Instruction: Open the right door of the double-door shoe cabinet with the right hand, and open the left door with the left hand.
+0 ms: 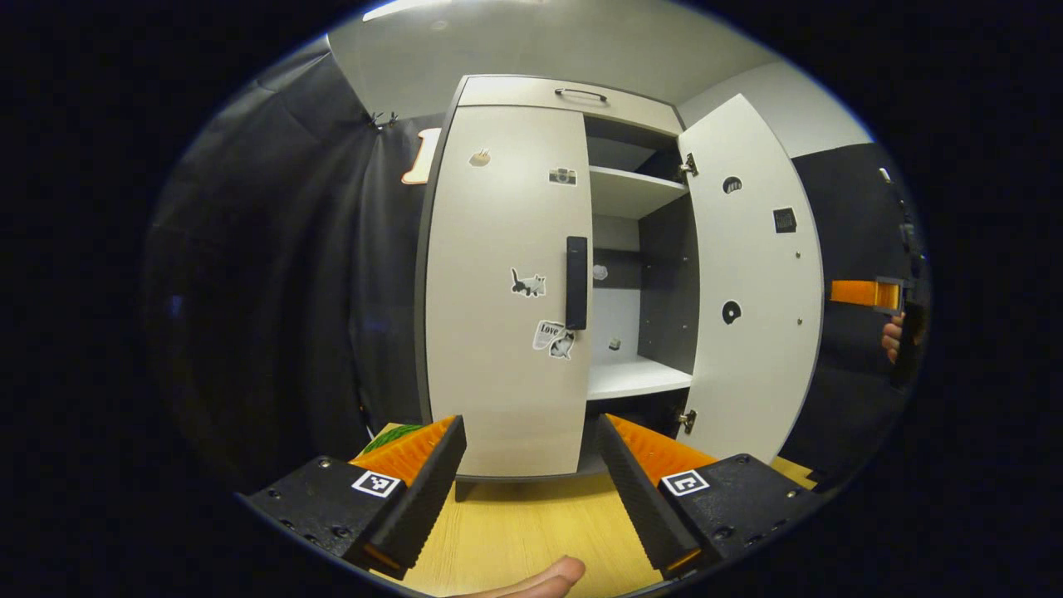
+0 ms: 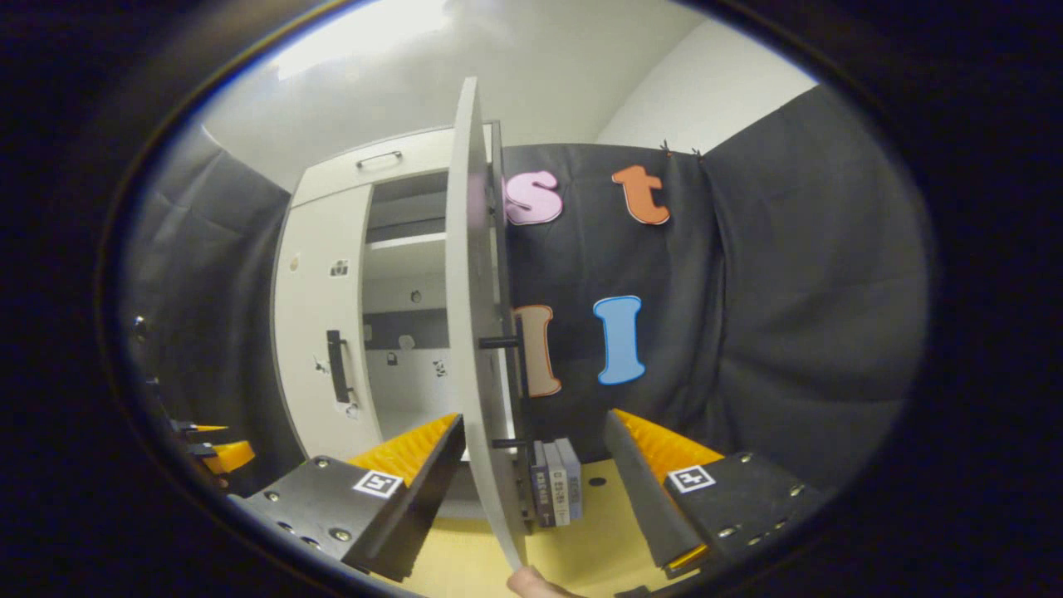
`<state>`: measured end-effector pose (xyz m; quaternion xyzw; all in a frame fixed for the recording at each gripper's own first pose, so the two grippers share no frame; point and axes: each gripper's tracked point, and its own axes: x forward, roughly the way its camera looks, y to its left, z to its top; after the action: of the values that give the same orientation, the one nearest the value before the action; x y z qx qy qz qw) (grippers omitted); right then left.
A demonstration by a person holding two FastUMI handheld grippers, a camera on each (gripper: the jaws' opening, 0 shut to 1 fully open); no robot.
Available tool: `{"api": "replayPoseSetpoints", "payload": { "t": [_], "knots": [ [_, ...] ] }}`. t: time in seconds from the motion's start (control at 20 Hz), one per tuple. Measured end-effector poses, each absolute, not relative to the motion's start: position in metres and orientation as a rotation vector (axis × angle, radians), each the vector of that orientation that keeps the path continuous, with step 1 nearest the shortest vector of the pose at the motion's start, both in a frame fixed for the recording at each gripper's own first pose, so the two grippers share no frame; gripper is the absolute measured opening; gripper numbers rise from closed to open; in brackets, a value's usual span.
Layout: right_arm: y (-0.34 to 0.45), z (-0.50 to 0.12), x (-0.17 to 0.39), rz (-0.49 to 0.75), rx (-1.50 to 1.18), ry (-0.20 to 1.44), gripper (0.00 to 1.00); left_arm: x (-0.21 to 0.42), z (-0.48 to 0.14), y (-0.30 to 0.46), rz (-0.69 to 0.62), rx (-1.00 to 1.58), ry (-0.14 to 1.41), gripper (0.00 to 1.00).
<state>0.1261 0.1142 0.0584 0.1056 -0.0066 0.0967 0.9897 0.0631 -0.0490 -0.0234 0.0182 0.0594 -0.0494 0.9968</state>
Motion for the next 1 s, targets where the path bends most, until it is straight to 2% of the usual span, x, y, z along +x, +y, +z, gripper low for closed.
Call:
{"api": "replayPoseSetpoints", "payload": {
  "t": [0.05,0.35,0.55,0.6,0.65,0.8,0.9,1.0],
  "knots": [
    [0.113,0.056,0.118,0.189,0.225,-0.007,1.00,0.071,-0.021,-0.051,-0.100,0.045,0.121,0.98],
    [0.108,0.049,0.079,0.145,0.247,-0.013,1.00,0.133,0.008,-0.077,-0.142,0.047,0.060,0.98],
    [0.119,0.042,0.053,0.181,0.209,-0.022,1.00,0.184,0.025,-0.098,-0.172,0.026,0.047,0.98],
    [0.120,0.040,0.048,0.186,0.206,-0.027,0.97,0.201,0.032,-0.101,-0.167,0.015,0.027,0.98],
    [0.121,0.040,0.042,0.191,0.204,-0.036,1.00,0.217,0.035,-0.102,-0.153,0.013,0.022,0.98],
    [0.126,0.038,0.027,0.206,0.198,-0.061,0.97,0.258,0.037,-0.112,-0.128,0.035,0.054,0.98],
    [0.131,0.036,0.019,0.218,0.185,-0.073,1.00,0.276,0.035,-0.114,-0.102,0.062,0.074,0.98],
    [0.137,0.030,0.014,0.233,0.157,-0.076,0.97,0.288,0.035,-0.115,-0.078,0.076,0.070,0.98]
  ]
}}
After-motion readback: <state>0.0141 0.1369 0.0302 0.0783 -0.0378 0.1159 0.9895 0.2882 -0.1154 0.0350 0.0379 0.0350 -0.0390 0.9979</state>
